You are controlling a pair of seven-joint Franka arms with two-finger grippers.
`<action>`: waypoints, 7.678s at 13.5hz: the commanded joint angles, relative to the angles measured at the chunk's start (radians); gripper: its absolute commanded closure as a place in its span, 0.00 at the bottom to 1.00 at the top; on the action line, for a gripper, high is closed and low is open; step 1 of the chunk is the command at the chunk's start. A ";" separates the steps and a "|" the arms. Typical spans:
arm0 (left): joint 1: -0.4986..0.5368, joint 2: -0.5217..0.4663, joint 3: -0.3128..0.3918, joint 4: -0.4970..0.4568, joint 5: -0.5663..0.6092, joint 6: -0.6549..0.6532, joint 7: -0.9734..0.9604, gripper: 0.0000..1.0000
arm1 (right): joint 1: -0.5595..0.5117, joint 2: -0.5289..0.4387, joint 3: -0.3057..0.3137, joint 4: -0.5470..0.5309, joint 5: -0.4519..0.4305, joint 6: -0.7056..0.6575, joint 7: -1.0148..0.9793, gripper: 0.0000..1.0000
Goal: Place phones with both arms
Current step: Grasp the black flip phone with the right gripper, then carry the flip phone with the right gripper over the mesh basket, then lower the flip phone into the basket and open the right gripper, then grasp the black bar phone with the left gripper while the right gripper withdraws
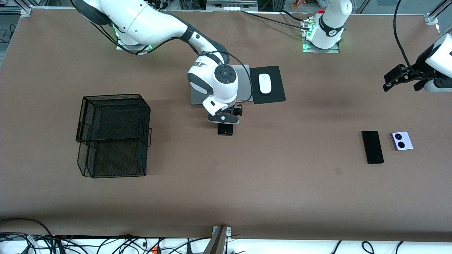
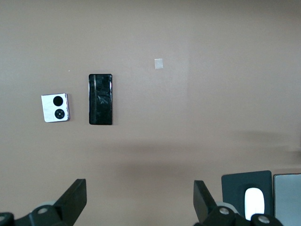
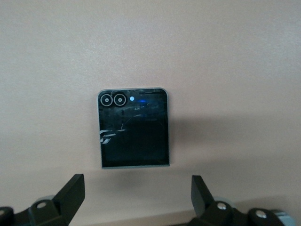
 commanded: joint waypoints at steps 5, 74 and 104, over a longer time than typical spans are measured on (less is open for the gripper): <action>0.005 0.028 0.003 0.051 -0.020 -0.040 0.033 0.00 | 0.001 0.077 -0.011 0.024 -0.059 0.099 0.026 0.00; 0.000 0.052 -0.020 0.060 0.028 -0.075 0.030 0.00 | -0.263 -0.593 -0.705 -0.537 0.529 -0.079 -1.281 1.00; 0.244 0.798 -0.008 0.054 0.120 0.601 0.267 0.61 | -0.509 -0.723 -0.425 -0.158 0.524 -0.509 -1.177 0.00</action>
